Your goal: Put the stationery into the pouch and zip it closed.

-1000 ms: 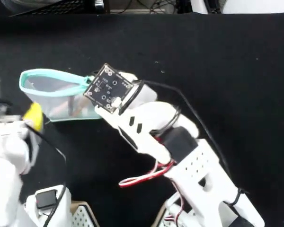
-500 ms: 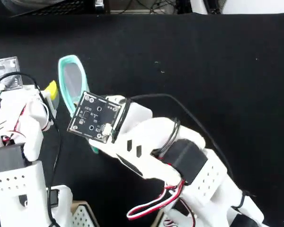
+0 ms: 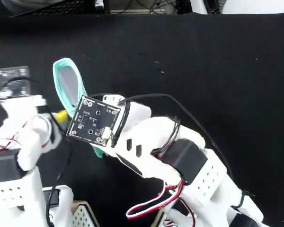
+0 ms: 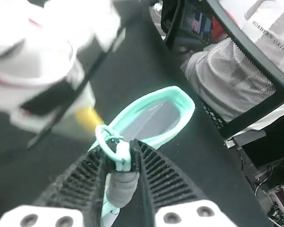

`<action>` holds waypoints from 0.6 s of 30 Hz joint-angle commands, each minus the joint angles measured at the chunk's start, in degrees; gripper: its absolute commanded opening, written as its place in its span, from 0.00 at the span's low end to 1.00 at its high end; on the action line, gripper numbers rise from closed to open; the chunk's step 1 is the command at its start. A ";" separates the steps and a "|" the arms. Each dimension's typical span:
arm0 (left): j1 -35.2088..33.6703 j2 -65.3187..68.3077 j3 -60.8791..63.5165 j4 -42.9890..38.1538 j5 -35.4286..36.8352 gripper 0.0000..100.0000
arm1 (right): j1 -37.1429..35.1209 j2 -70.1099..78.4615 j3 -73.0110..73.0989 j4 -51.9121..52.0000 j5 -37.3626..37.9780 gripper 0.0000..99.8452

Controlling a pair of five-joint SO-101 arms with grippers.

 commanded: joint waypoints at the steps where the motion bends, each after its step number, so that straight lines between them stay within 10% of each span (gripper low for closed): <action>1: 5.93 -0.70 -3.03 1.14 -0.26 0.27 | 0.18 -0.13 -3.74 -2.20 -0.09 0.01; 18: 7.69 -30.86 11.56 -10.73 4.84 0.27 | 8.62 -0.57 -3.74 9.49 -1.76 0.01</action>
